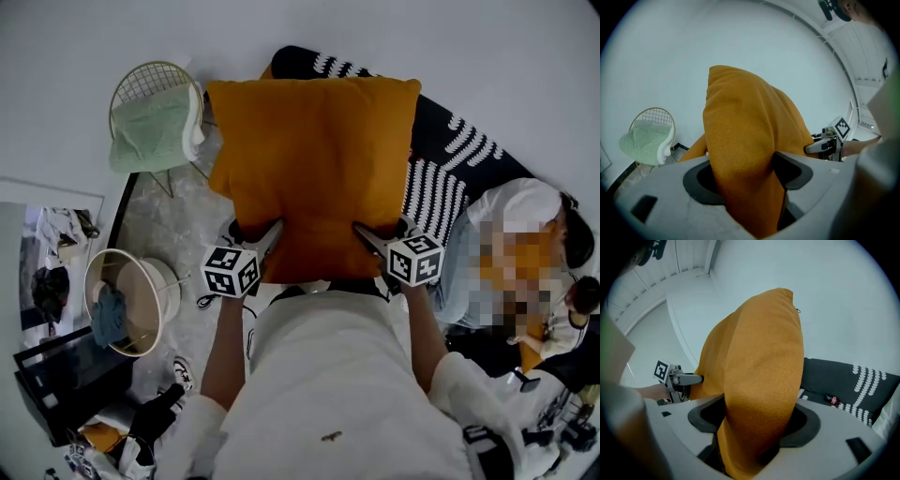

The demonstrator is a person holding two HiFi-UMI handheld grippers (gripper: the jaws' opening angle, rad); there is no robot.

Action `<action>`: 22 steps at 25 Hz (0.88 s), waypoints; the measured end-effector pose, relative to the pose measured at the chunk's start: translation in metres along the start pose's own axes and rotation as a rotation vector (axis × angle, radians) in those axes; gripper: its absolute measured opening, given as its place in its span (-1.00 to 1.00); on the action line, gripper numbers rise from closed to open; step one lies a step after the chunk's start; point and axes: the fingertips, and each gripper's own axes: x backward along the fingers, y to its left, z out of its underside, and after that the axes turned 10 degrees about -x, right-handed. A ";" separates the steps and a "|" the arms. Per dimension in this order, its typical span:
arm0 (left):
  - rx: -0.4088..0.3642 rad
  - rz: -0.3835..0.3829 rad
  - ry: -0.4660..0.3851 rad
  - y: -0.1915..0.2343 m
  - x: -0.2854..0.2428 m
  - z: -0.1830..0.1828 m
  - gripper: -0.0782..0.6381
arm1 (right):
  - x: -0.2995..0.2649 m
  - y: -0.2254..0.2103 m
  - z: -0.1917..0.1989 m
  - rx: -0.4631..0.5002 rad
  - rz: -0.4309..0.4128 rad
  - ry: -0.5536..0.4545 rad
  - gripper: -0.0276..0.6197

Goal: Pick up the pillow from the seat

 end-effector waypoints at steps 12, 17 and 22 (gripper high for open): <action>-0.050 0.065 -0.004 0.019 0.074 0.036 0.14 | 0.010 0.081 0.062 -0.038 0.072 -0.069 0.15; -0.070 0.064 -0.008 0.010 0.089 0.042 0.14 | 0.021 0.090 0.077 -0.035 0.077 -0.073 0.15; -0.073 0.062 -0.020 -0.008 0.094 0.041 0.14 | 0.038 0.087 0.083 -0.028 0.081 -0.082 0.15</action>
